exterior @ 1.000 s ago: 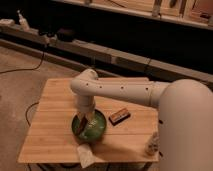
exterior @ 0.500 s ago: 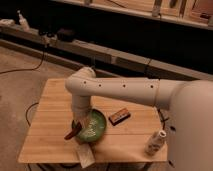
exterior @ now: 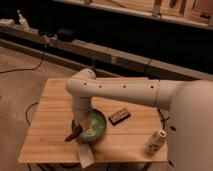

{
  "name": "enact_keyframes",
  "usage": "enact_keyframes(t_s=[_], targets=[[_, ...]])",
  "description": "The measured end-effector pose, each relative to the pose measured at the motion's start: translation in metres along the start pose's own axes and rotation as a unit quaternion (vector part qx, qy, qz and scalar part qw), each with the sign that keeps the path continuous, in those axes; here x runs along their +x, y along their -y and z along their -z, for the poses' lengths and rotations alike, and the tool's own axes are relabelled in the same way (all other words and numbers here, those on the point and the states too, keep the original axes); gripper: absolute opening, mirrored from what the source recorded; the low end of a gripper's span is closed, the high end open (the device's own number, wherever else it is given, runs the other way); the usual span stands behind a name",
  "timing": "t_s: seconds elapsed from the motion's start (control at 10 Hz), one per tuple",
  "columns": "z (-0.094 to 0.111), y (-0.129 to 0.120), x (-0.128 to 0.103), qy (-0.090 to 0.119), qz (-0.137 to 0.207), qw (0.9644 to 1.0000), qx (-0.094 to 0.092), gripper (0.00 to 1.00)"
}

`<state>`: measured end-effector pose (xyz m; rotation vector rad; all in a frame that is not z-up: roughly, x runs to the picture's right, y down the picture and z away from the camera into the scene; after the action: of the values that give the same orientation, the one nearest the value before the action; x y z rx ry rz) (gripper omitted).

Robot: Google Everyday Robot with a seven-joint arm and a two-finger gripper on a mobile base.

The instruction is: Place the pepper on the white sponge

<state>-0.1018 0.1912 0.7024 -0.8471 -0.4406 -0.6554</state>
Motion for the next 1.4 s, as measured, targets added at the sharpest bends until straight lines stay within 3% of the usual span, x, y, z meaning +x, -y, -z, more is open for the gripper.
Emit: enact_keyframes(t_s=[0.1,0.5,0.6,0.9,1.2,1.4], targets=[[-0.004,-0.022,-0.004,-0.006,-0.026,0.9995,-0.017,0.00],[-0.020,-0.088,-0.023,-0.023,-0.070,0.9953,-0.062,0.00],[-0.028,-0.098,-0.025,-0.021,-0.081,0.9943,-0.067,0.00],[-0.050,-0.111,-0.022,-0.018,-0.108,0.9923,-0.057,0.00],[-0.055,-0.117,-0.001,-0.029,-0.136,0.9898,-0.029,0.00],[-0.064,-0.118,0.005,-0.020,-0.137,0.9903,-0.016,0.00]])
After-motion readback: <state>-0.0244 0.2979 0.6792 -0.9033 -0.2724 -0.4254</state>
